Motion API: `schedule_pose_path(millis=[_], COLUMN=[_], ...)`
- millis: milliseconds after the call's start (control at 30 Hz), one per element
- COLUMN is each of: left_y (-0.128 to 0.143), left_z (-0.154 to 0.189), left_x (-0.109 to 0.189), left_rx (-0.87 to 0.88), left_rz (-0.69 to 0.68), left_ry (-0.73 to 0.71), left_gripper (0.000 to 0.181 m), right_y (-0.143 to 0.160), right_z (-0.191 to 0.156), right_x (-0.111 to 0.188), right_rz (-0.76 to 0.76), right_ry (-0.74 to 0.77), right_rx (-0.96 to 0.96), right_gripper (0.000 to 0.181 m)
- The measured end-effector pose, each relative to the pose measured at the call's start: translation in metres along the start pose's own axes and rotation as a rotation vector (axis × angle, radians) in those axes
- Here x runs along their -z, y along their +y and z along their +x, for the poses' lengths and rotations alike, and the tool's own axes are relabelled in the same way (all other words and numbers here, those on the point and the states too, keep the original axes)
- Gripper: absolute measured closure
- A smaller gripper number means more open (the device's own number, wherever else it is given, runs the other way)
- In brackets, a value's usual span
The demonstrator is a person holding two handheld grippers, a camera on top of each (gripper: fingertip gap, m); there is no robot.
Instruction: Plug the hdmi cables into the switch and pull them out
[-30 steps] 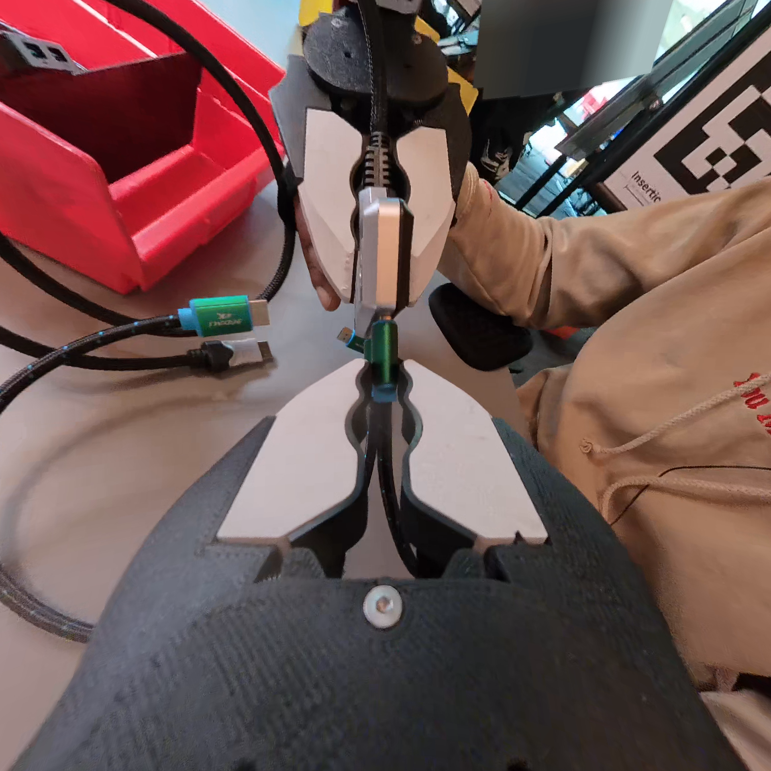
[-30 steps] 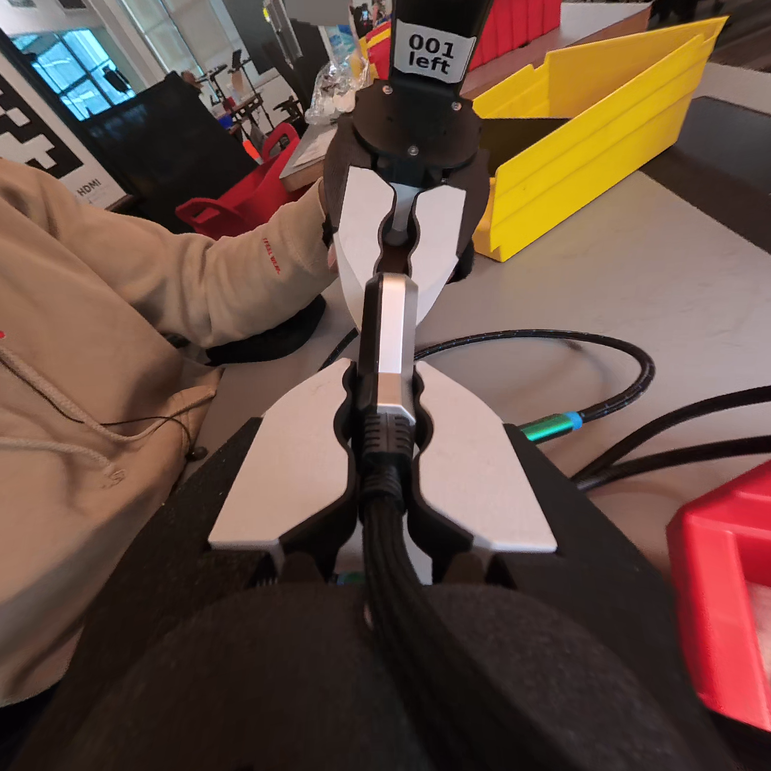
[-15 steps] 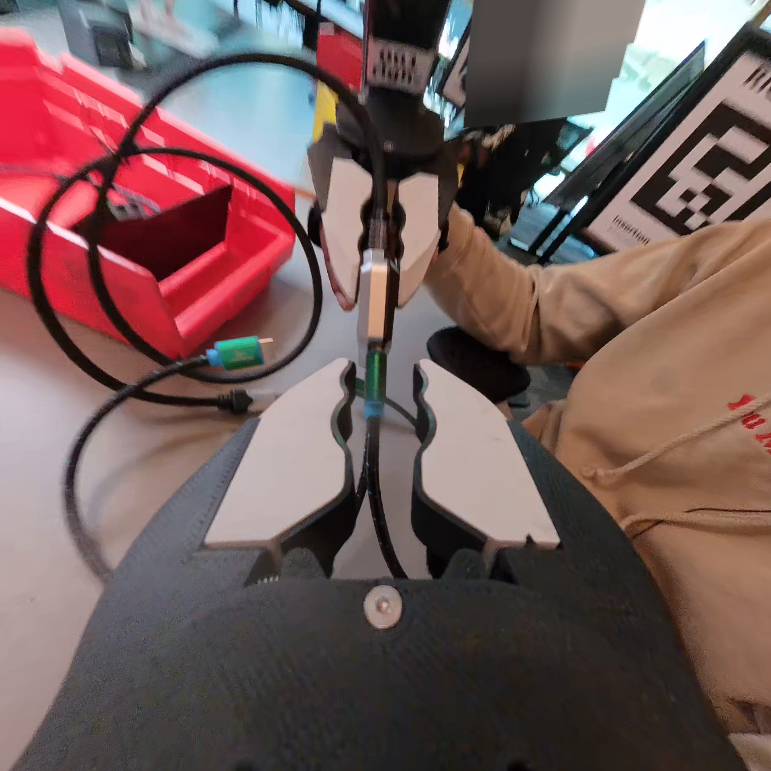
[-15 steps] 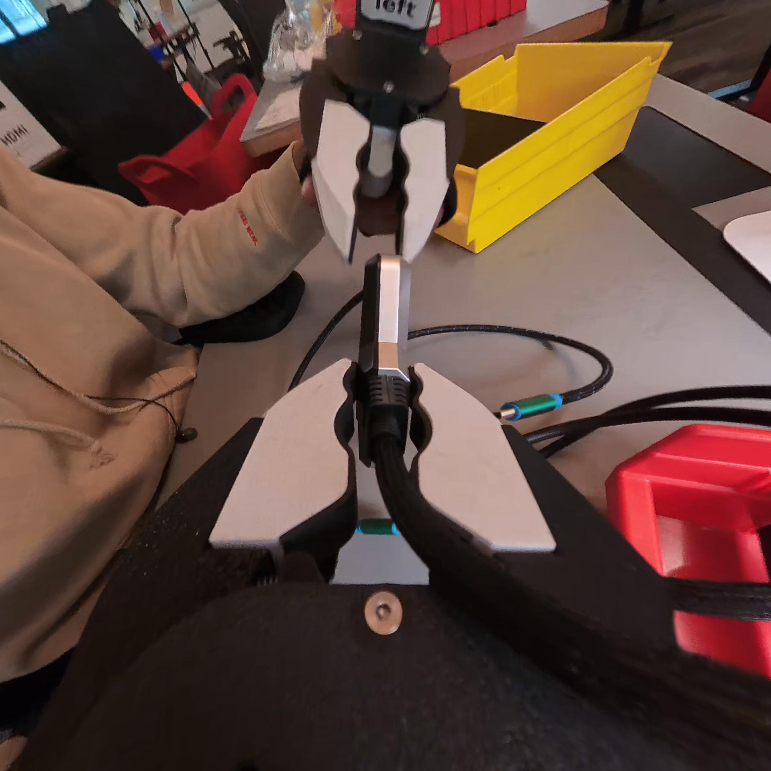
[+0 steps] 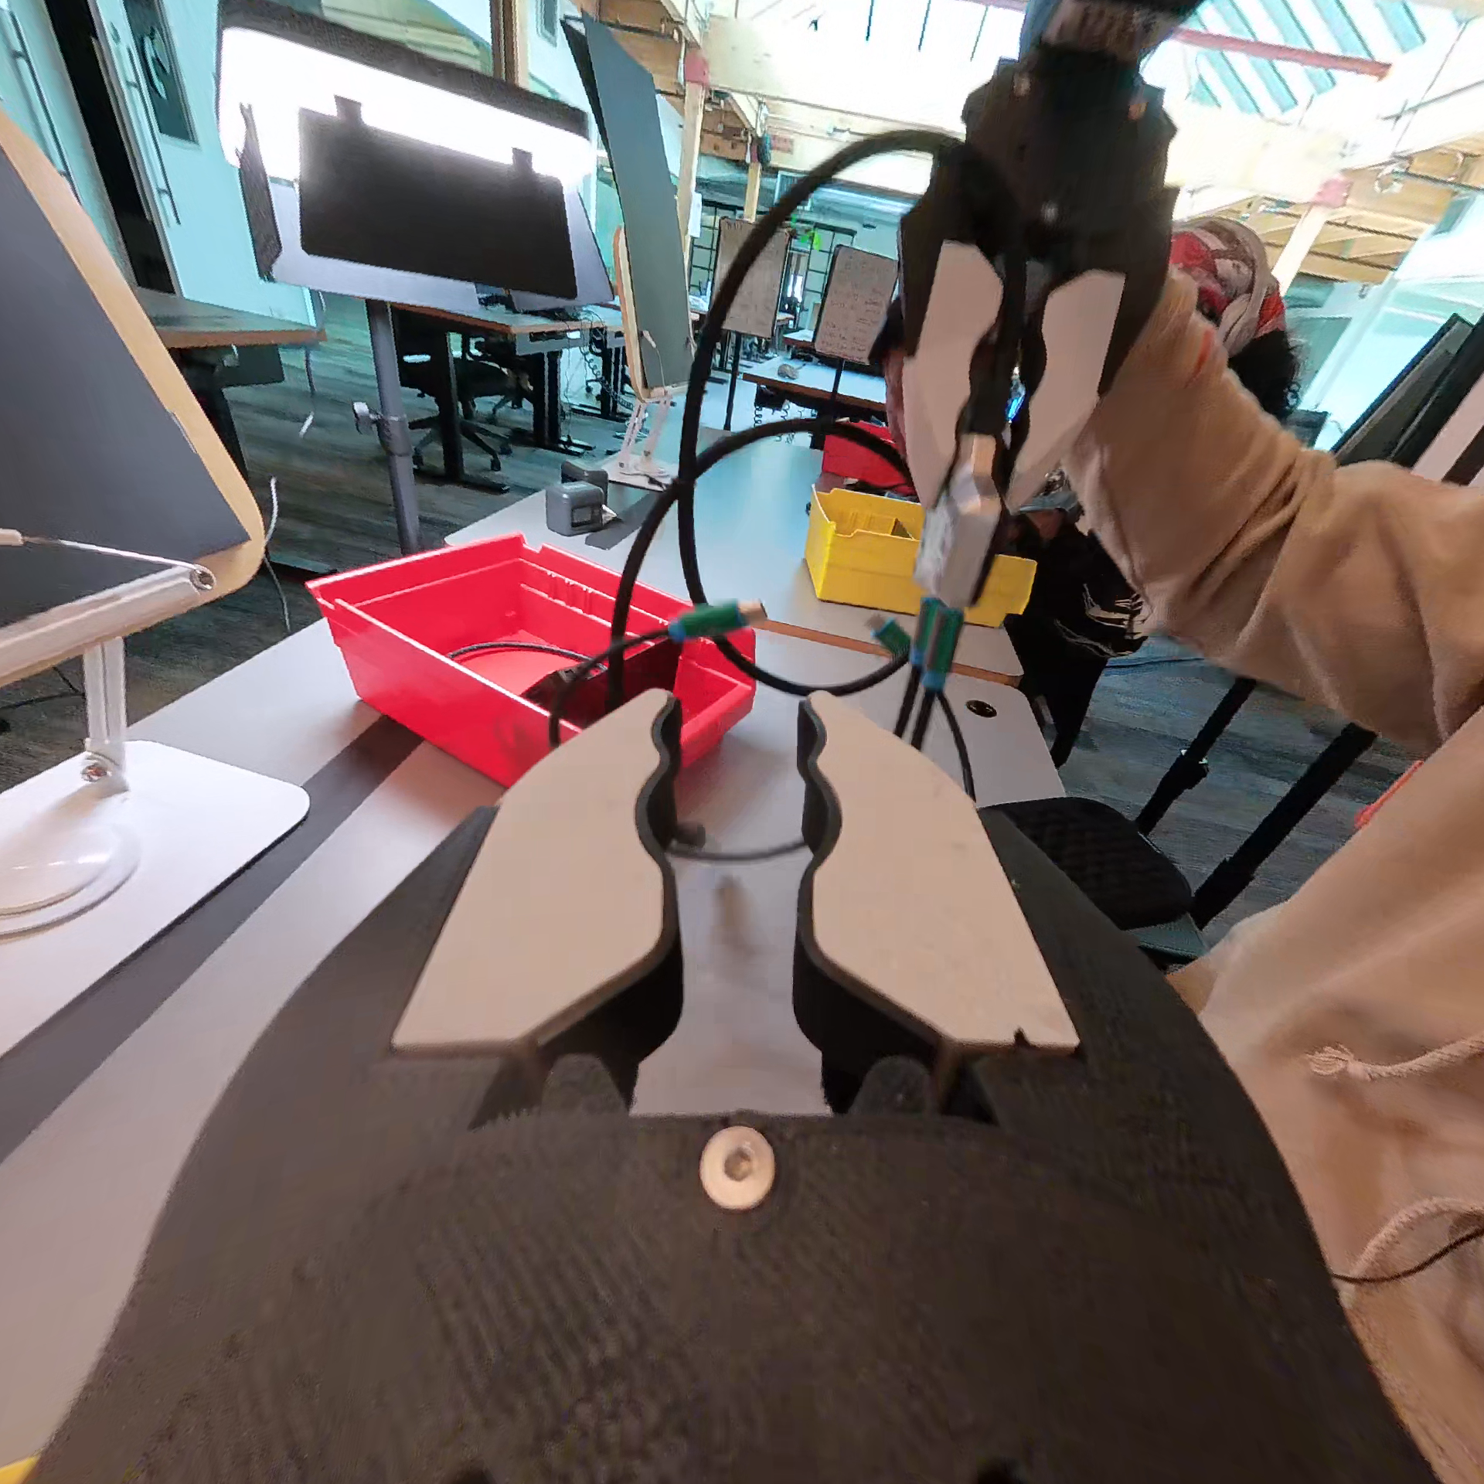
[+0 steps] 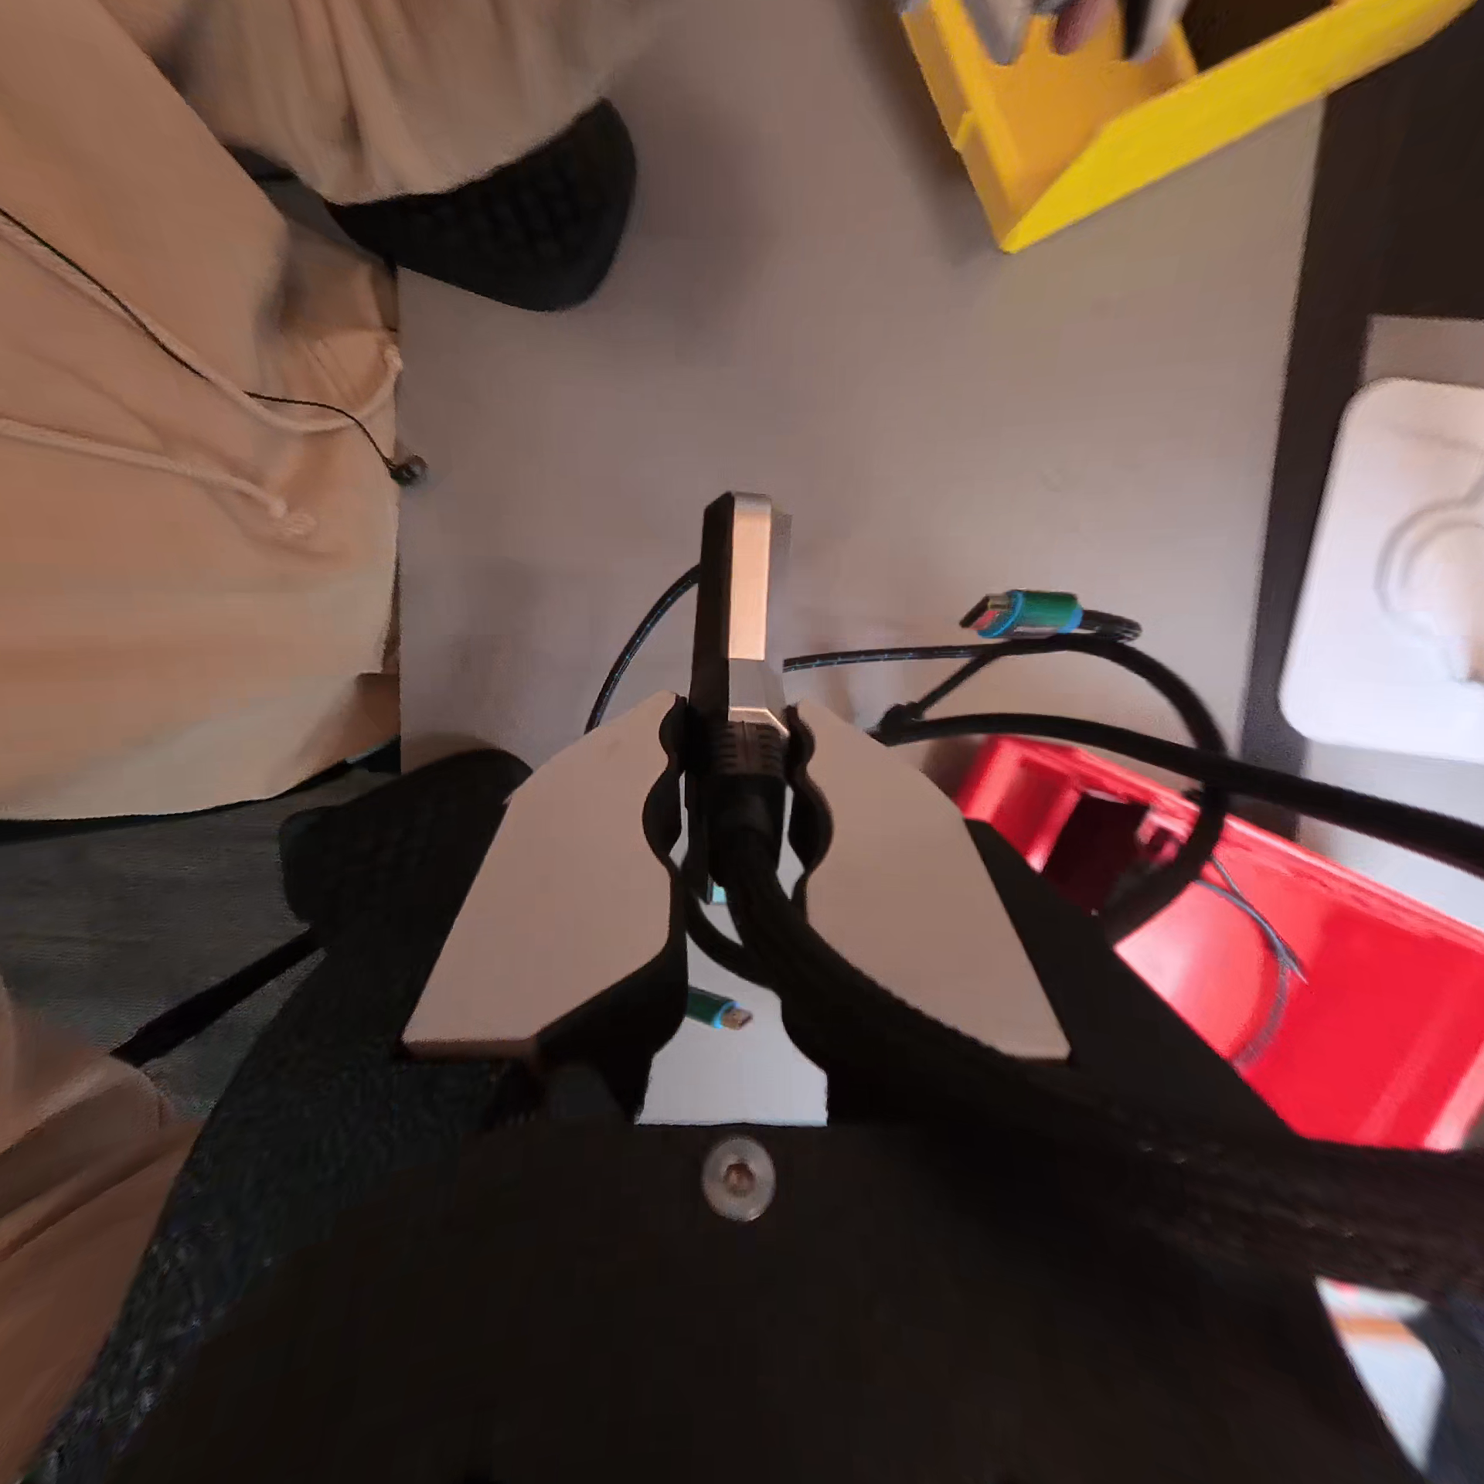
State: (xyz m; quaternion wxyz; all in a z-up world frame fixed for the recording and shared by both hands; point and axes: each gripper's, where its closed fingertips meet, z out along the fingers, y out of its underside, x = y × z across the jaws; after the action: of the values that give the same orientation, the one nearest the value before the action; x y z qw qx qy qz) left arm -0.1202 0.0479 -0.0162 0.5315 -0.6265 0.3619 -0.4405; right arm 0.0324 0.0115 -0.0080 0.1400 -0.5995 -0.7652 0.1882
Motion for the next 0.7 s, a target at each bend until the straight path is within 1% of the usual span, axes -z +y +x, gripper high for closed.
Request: schedule_pose_path(millis=[100, 267, 333, 400, 467, 533, 633, 700], left_y=[-0.007, -0.016, -0.018, -0.019, -0.018, -0.015, -0.010, -0.007], left_z=[0.005, 0.009, 0.010, 0.009, 0.008, 0.006, -0.001, -0.007], left_x=[0.006, 0.017, 0.021, 0.023, 0.025, 0.026, 0.027, 0.028], left_rx=[-0.018, -0.038, -0.038, -0.032, -0.024, -0.020, -0.021, -0.018], left_rz=[0.018, 0.052, 0.064, 0.069, 0.061, 0.043, 0.013, -0.008], left_ry=[-0.004, -0.009, -0.008, -0.008, -0.012, -0.025, -0.069, -0.096], left_gripper=[0.154, 0.155, 0.155, 0.156, 0.156, 0.157, 0.157, 0.157], right_y=[-0.004, 0.002, 0.007, 0.016, 0.029, 0.046, 0.075, 0.099], right_z=[0.020, 0.067, 0.092, 0.117, 0.144, 0.170, 0.208, 0.228], right_x=[0.034, 0.087, 0.103, 0.111, 0.110, 0.102, 0.077, 0.053], right_rz=[-0.073, -0.175, -0.203, -0.231, -0.268, -0.303, -0.320, -0.335], right_ry=[0.096, 0.302, 0.405, 0.493, 0.573, 0.634, 0.710, 0.740], right_rx=[-0.056, -0.150, -0.158, -0.160, -0.150, -0.146, -0.138, -0.131], right_gripper=[0.159, 0.159, 0.159, 0.159, 0.159, 0.159, 0.158, 0.158])
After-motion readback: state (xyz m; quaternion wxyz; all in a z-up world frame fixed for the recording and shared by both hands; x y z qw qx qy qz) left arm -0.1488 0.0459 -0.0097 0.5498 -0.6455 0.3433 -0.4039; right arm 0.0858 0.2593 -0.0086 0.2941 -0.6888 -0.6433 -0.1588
